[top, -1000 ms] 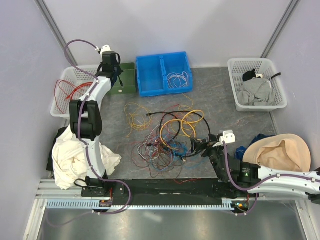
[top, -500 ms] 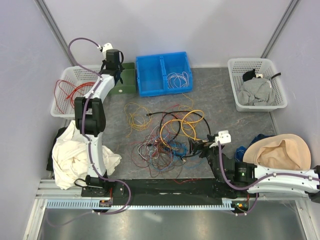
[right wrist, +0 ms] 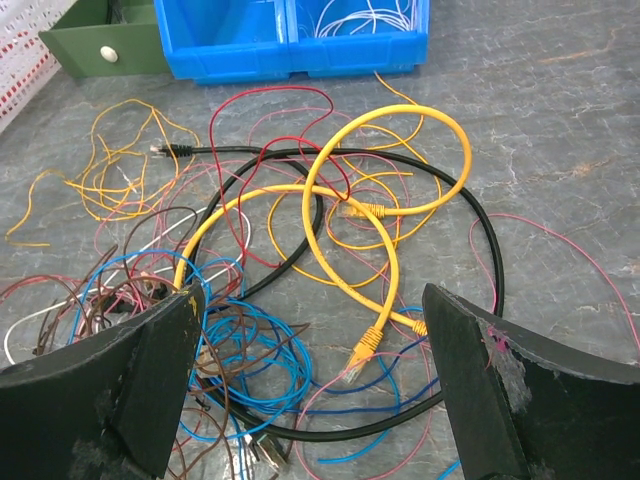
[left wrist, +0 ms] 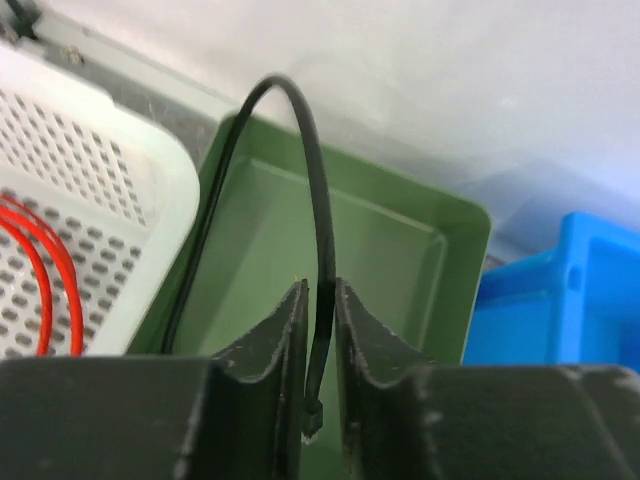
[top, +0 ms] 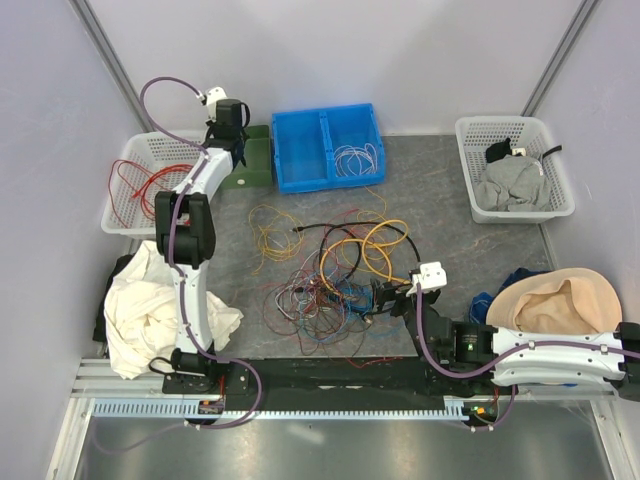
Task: Untangle the cables
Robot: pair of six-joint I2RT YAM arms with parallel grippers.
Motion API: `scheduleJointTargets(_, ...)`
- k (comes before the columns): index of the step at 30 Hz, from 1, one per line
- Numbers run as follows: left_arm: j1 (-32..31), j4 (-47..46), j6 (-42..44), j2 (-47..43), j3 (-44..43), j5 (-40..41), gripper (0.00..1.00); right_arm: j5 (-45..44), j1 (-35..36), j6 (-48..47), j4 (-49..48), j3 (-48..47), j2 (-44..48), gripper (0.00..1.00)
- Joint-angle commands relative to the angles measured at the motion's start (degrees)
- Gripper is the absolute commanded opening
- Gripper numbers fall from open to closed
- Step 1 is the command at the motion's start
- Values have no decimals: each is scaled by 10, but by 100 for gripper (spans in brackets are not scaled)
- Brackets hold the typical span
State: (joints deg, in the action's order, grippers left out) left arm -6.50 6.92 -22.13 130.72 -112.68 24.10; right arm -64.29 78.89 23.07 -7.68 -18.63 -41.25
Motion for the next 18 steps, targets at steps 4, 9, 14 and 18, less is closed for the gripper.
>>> scheduleJointTargets(4, -24, -22, -21, -62, 65, 13, 50, -2, -4, -14, -35, -15, 10, 98)
scheduleJointTargets(9, -54, -43, 2, -135, 98, 33, 80, 8, -3, -12, -37, -17, 21, 98)
scheduleJointTargets(14, -90, -34, 16, -238, 148, 76, 81, 14, -4, -14, -34, -18, 45, 98)
scheduleJointTargets(18, -134, -23, 14, -329, 213, 109, 82, 18, -4, -24, -29, -23, 70, 98)
